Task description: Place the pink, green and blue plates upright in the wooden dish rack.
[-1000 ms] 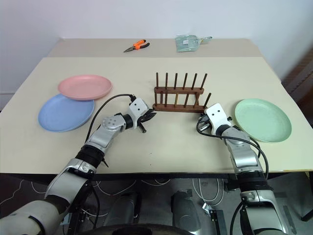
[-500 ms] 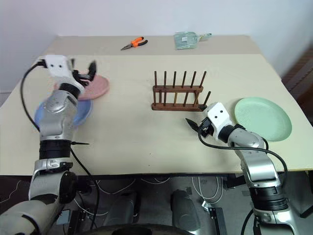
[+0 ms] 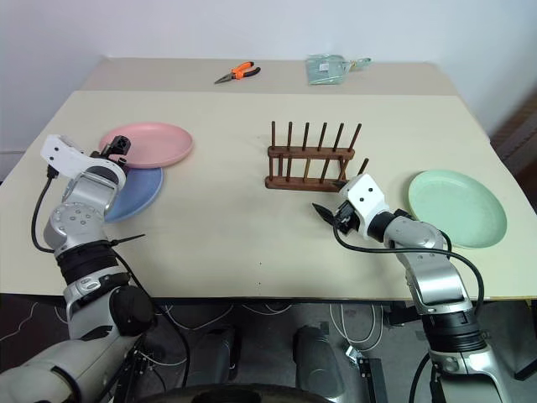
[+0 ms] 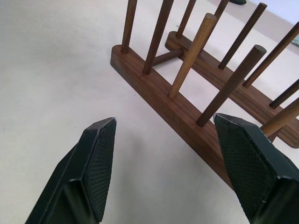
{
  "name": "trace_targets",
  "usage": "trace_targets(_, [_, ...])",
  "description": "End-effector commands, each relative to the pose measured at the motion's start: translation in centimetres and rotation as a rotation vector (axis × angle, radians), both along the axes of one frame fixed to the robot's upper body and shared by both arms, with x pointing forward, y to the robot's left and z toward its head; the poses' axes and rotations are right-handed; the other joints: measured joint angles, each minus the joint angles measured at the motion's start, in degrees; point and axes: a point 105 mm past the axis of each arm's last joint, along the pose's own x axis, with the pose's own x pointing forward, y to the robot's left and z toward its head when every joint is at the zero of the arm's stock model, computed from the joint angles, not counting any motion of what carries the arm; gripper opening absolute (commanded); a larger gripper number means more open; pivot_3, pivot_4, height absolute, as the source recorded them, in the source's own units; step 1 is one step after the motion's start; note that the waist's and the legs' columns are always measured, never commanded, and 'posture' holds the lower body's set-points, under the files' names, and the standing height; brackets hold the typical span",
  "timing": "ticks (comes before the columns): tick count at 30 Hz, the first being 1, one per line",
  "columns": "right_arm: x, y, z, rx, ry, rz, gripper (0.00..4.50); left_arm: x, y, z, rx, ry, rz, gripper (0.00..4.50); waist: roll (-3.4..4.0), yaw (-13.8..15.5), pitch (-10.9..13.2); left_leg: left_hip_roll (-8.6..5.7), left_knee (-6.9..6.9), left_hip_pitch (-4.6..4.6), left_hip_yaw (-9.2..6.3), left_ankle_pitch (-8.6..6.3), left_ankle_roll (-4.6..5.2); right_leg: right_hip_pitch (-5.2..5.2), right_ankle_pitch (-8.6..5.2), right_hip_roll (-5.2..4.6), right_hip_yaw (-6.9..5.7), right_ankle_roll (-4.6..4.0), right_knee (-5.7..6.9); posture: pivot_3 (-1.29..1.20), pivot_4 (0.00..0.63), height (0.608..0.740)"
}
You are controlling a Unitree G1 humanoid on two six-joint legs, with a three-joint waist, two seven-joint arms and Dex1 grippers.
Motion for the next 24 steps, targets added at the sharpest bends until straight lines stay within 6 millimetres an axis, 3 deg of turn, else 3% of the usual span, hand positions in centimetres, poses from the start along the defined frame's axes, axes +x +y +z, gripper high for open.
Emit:
trace_targets(1, [0.2, -0.3, 1.1, -0.001, -0.059, -0.019, 3.37, 0.0, 0.8, 0.7, -0.037, -0.016, 0.041, 2.55, 0.00, 0.0, 0.0, 0.00, 0.00, 0.00, 0.00, 0.00, 0.00, 0.00, 0.00, 0.00, 0.00, 0.00, 0.00, 0.00, 0.150, 0.740])
trace_targets(6, [0.2, -1.0, 1.5, -0.007, -0.075, -0.049, 3.37, 0.4, 0.8, 0.5, -0.062, -0.013, 0.037, 0.02, 0.00, 0.0, 0.0, 0.00, -0.01, 0.00, 0.00, 0.00, -0.01, -0.01, 0.00, 0.01, 0.00, -0.01, 0.00, 0.00, 0.150, 0.740])
trace_targets(10, [0.3, -2.0, 3.2, -0.016, -0.108, -0.071, 4.46, 1.0, -0.7, 2.4, 0.011, -0.088, -0.053, 0.00, 0.00, 0.0, 0.0, 0.00, -0.01, -0.02, 0.01, 0.01, -0.01, -0.01, 0.00, 0.01, 0.00, -0.01, -0.01, 0.00, 0.150, 0.740])
trace_targets(13, [0.3, -1.5, 5.9, -0.061, -0.217, -0.048, 4.46, 1.2, -3.5, 6.2, 0.149, -0.234, -0.177, 0.00, -0.06, 0.1, 0.0, -0.02, 0.01, -0.11, 0.00, 0.02, -0.03, -0.07, 0.00, 0.00, 0.00, -0.01, -0.03, 0.00, 0.150, 0.740])
trace_targets(18, [0.3, 2.3, 9.6, -0.215, -0.428, 0.091, 4.46, 1.1, -11.8, 12.0, 0.363, -0.439, -0.449, 0.00, -0.07, 0.1, 0.0, -0.02, 0.00, -0.17, 0.01, 0.04, -0.07, -0.15, 0.01, 0.00, -0.01, -0.02, -0.04, 0.00, 0.150, 0.740])
trace_targets(22, [1.0, 5.1, 10.7, -0.340, -0.563, 0.151, 4.46, 0.3, -17.0, 14.3, 0.398, -0.535, -0.595, 0.00, -0.07, 0.1, 0.0, -0.03, -0.01, -0.17, 0.02, 0.04, -0.08, -0.11, 0.01, -0.02, 0.00, -0.01, -0.12, 0.00, 0.150, 0.740])
trace_targets(24, [1.2, 6.2, 10.8, -0.406, -0.621, 0.176, 4.46, -0.1, -18.8, 14.8, 0.418, -0.553, -0.642, 0.00, -0.06, -0.2, 0.0, -0.03, -0.05, -0.16, 0.02, 0.04, -0.08, -0.14, 0.01, -0.01, 0.00, -0.01, -0.11, 0.00, 0.150, 0.740])
